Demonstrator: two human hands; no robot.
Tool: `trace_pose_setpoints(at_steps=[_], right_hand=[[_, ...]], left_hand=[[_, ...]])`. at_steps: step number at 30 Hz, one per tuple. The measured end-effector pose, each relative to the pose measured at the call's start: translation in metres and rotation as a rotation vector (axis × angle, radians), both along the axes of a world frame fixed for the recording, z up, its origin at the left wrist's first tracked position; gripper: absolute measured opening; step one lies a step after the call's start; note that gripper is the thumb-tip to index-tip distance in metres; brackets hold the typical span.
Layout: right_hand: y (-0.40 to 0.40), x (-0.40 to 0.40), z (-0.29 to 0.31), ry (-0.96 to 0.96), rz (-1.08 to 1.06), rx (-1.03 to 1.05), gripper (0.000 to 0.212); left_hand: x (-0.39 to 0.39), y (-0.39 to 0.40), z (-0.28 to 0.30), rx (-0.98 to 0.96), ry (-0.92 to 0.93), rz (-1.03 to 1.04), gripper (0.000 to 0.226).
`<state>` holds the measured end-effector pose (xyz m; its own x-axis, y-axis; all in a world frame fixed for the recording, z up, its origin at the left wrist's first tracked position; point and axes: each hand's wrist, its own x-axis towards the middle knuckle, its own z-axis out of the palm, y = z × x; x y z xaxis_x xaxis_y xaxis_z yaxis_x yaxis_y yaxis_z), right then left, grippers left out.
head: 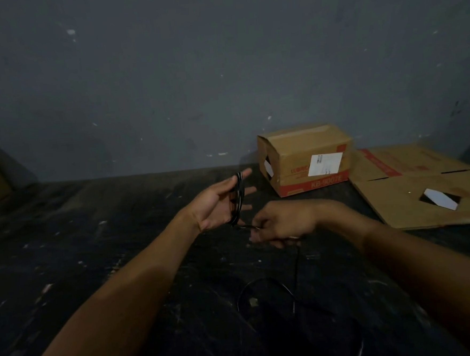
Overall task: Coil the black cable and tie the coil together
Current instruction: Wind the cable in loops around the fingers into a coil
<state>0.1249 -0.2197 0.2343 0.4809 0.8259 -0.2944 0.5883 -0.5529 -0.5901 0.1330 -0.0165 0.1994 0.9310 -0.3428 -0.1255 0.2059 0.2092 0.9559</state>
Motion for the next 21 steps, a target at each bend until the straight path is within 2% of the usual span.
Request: trace_pose_setpoints(at_steps=[4,8,10,12,15,16,18,21], right_hand=[[-0.009,0.008,0.030,0.014,0.009,-0.118,0.029],[-0.012,0.018,0.051,-0.003,-0.050,-0.017,0.063],[-0.016,0.021,0.058,0.038,-0.069,0.020,0.072],[-0.022,0.025,0.065,-0.042,-0.072,0.081,0.061],[-0.035,0.042,0.072,-0.188,-0.178,0.273,0.022],[-0.038,0.048,0.072,-0.261,-0.191,0.283,0.015],[-0.039,0.054,0.069,-0.419,-0.190,0.275,0.013],[-0.033,0.065,0.056,-0.531,-0.234,0.319,0.015]], left_hand=[[-0.005,0.003,-0.015,0.010,0.074,-0.005,0.040],[-0.013,0.002,-0.020,0.012,0.089,0.016,0.044],[-0.015,0.001,-0.021,0.050,0.104,-0.008,0.043],[-0.018,0.000,-0.022,0.132,0.122,-0.052,0.036],[-0.024,0.002,-0.032,0.242,0.200,-0.086,0.044],[-0.025,0.002,-0.033,0.260,0.214,-0.122,0.045],[-0.026,-0.001,-0.032,0.289,0.221,-0.201,0.042],[-0.026,-0.009,-0.027,0.308,0.214,-0.285,0.039]])
